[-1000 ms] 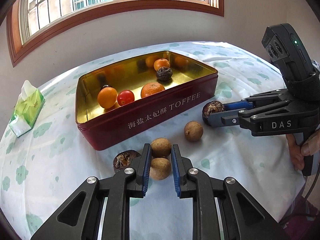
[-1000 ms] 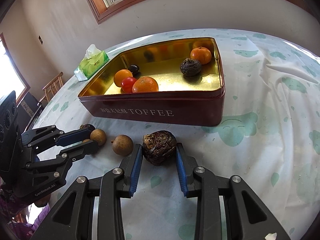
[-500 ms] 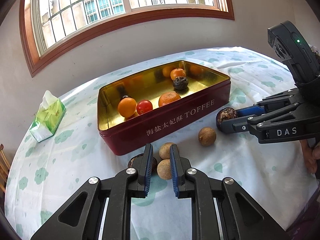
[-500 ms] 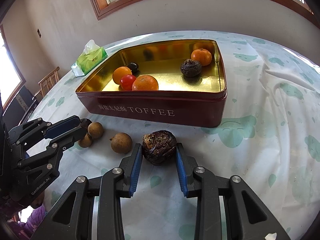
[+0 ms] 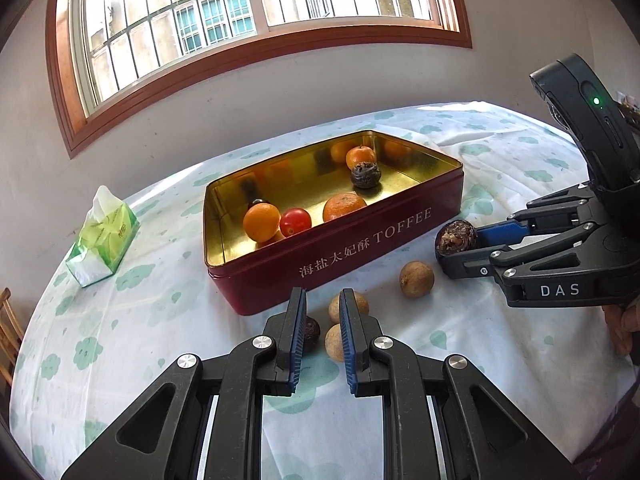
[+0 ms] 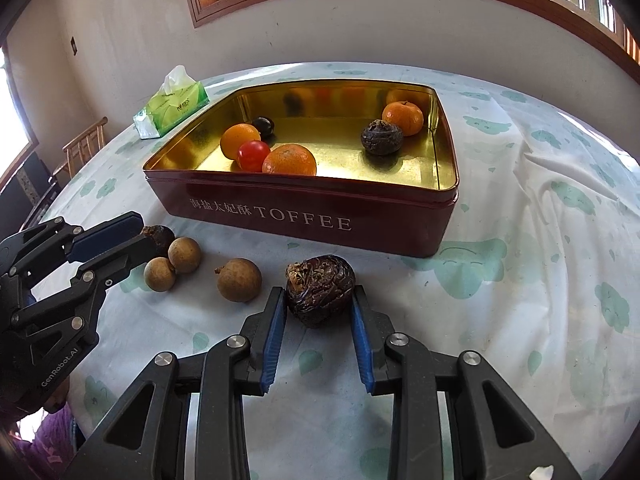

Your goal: Organize fruits

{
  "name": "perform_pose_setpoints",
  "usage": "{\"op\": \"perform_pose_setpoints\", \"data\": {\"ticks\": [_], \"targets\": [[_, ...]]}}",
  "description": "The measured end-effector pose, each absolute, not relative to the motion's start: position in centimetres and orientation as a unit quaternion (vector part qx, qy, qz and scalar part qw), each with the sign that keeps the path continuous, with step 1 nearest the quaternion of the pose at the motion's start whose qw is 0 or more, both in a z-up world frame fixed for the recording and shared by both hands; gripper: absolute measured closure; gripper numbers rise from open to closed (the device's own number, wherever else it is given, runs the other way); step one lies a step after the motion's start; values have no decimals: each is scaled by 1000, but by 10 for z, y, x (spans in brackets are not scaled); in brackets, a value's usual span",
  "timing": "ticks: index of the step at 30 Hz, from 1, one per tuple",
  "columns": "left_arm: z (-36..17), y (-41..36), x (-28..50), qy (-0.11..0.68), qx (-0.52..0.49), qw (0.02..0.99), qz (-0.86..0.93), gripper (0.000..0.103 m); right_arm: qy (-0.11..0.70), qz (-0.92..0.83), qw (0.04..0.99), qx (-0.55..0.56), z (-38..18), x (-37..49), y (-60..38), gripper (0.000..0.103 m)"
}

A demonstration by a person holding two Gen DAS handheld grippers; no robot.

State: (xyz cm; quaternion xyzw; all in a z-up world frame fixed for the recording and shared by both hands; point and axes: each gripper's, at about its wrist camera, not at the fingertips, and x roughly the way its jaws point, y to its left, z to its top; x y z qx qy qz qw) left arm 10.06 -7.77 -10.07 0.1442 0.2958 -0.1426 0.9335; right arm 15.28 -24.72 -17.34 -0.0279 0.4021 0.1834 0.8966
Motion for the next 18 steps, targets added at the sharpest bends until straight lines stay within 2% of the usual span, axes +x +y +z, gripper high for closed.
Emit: {"op": "perform_pose_setpoints", "data": {"ticks": [8, 11, 18], "targets": [[-101, -80, 99, 290, 151, 934, -141, 85, 402, 156, 902, 4, -174, 130, -248, 76], [-101, -79, 100, 290, 150, 935, -141, 85, 399, 153, 904, 25, -174, 117, -254, 81], [-101, -78, 100, 291, 148, 935, -139, 85, 395, 150, 905, 46, -177, 101, -263, 81]]}}
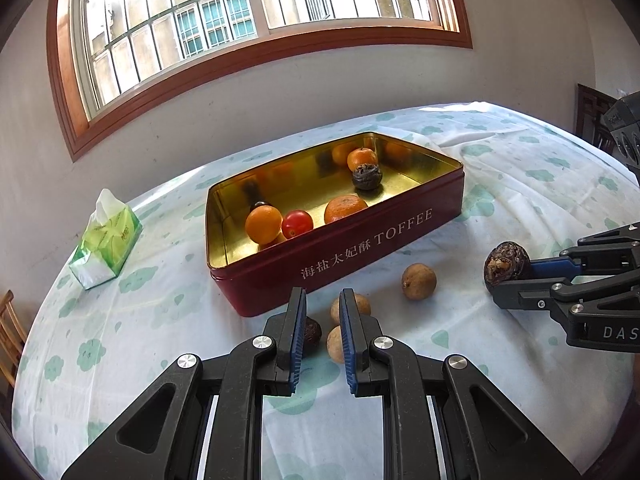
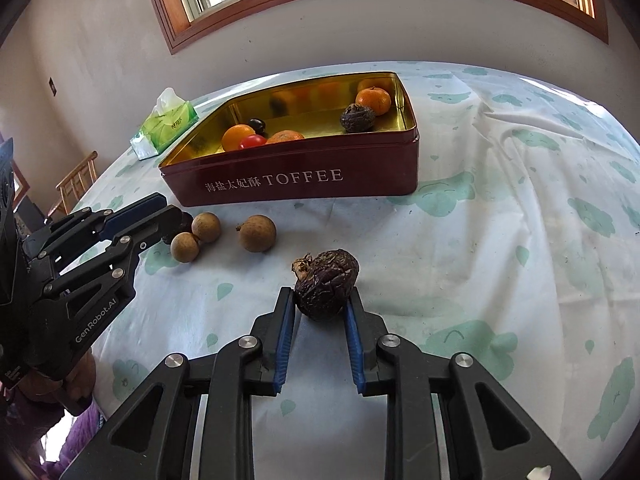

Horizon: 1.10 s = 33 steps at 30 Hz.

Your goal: Organize fruits

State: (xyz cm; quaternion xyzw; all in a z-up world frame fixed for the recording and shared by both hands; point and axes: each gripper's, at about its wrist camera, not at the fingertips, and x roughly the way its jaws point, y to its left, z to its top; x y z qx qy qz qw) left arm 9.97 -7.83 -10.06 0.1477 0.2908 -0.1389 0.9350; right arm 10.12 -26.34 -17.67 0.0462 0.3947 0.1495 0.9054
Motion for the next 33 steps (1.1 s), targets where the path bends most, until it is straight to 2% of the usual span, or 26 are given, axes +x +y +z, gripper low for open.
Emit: {"op": "perform_pose_setpoints", "data": {"ticks": [12, 13, 14, 16, 18, 21, 26, 27, 28, 33], "targets": [[-100, -78, 101, 291, 147, 935, -139, 85, 400, 154, 903, 38, -175, 100, -262, 79], [-101, -77, 100, 292, 146, 935, -139, 85, 401, 150, 903, 37, -174, 101, -262, 73], [-101, -77, 101, 292, 146, 935, -139, 85, 400, 145, 904, 36, -173, 102, -262, 58], [-101, -77, 100, 292, 145, 935, -139, 85, 393, 136, 909, 34, -171, 103, -264, 41], [-101, -77, 100, 293, 145, 935, -140, 85, 393, 135, 909, 34, -171, 106, -265, 41], [-101, -77, 100, 293, 145, 935, -139, 85, 401, 135, 905, 36, -172, 109, -267, 53], [-101, -77, 100, 293, 145, 935, -139, 85, 395, 134, 908, 39, -173, 107, -268, 55], [-101, -77, 101, 293, 145, 935, -139, 85, 395, 130, 909, 33, -173, 107, -267, 57], [-101, -77, 101, 292, 145, 935, -139, 85, 395, 125, 910, 26, -174, 107, -267, 66], [-101, -77, 100, 293, 144, 935, -139, 85, 383, 125, 914, 44, -173, 102, -275, 68]]}}
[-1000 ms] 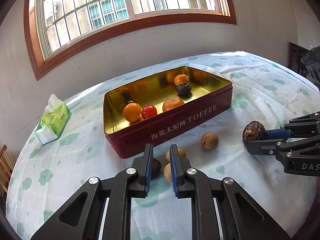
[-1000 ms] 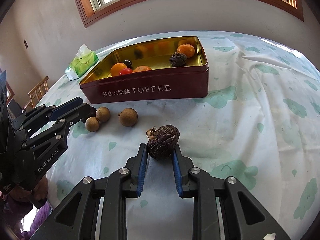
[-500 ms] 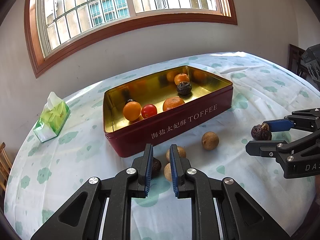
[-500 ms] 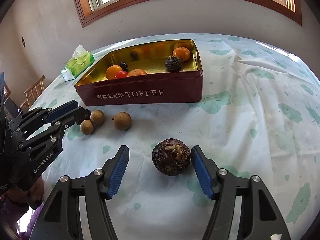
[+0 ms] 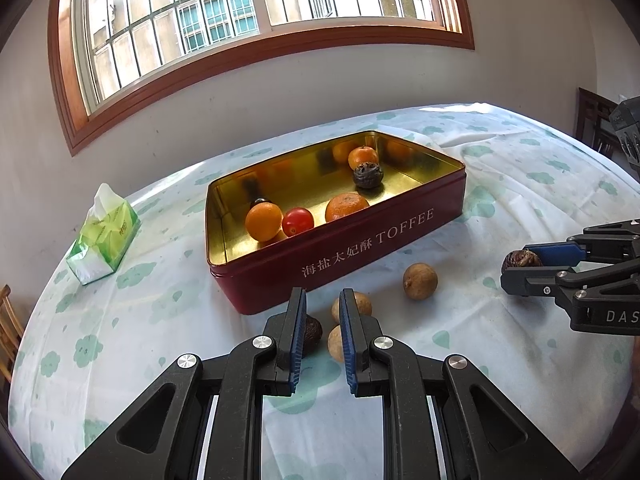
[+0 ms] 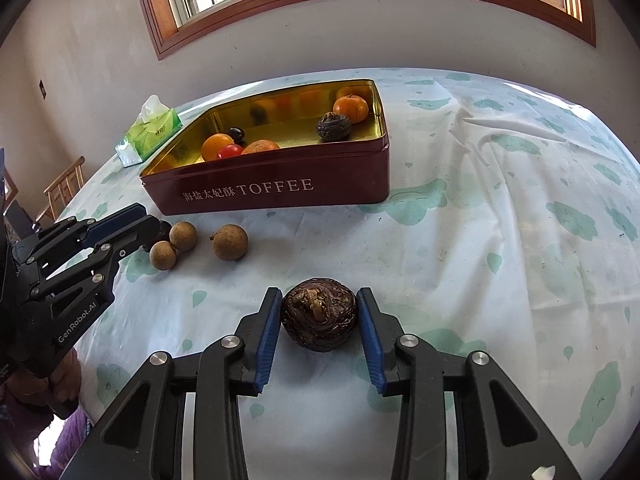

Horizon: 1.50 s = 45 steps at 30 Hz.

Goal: Organize fruits
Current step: 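Hold the water chestnut with the right tool while the left tool hovers by the longans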

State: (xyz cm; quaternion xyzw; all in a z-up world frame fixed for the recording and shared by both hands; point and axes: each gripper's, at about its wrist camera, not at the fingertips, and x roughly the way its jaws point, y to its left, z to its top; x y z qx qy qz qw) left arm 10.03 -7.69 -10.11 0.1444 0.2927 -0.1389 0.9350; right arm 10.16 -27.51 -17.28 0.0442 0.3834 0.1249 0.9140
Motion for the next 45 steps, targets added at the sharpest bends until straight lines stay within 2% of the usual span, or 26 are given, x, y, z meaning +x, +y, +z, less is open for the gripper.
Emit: {"op": "perform_pose_setpoints", "data": {"ticks": [15, 25, 45], "targets": [[-97, -76, 98, 292, 136, 938, -131, 85, 352, 162, 918, 79, -144, 86, -272, 68], [-64, -86, 92, 255, 144, 948, -126, 85, 333, 177, 922, 90, -123, 93, -267, 68], [-47, -74, 110, 265, 114, 953, -96, 85, 323, 185, 923, 94, -111, 103, -265, 68]]}}
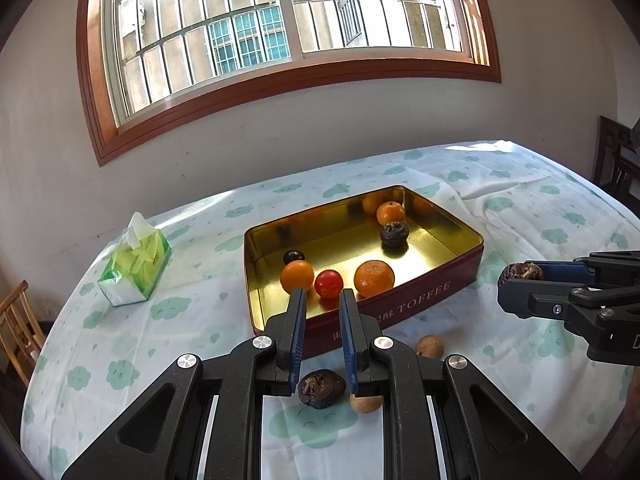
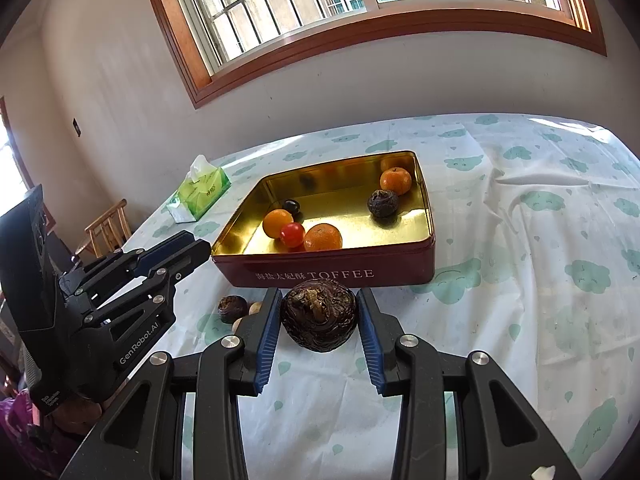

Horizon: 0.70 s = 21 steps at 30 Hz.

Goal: Organize fruits
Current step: 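Hold the water chestnut with the right tool while the left tool hovers by the longans, then carry the water chestnut over the tin with the right tool while the left tool follows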

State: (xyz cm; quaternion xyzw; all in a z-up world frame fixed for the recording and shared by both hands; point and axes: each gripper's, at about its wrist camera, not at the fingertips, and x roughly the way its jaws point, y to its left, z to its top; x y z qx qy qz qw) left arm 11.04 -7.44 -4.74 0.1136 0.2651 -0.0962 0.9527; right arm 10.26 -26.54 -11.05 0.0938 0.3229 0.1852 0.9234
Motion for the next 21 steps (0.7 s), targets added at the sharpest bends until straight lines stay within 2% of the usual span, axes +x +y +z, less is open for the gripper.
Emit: {"op": "perform_pose_setpoints", "data": {"ticks": [21], "targets": [[-42, -64, 156, 287, 70, 953, -70, 85, 305, 189, 929, 88, -96, 143, -255, 68]]}}
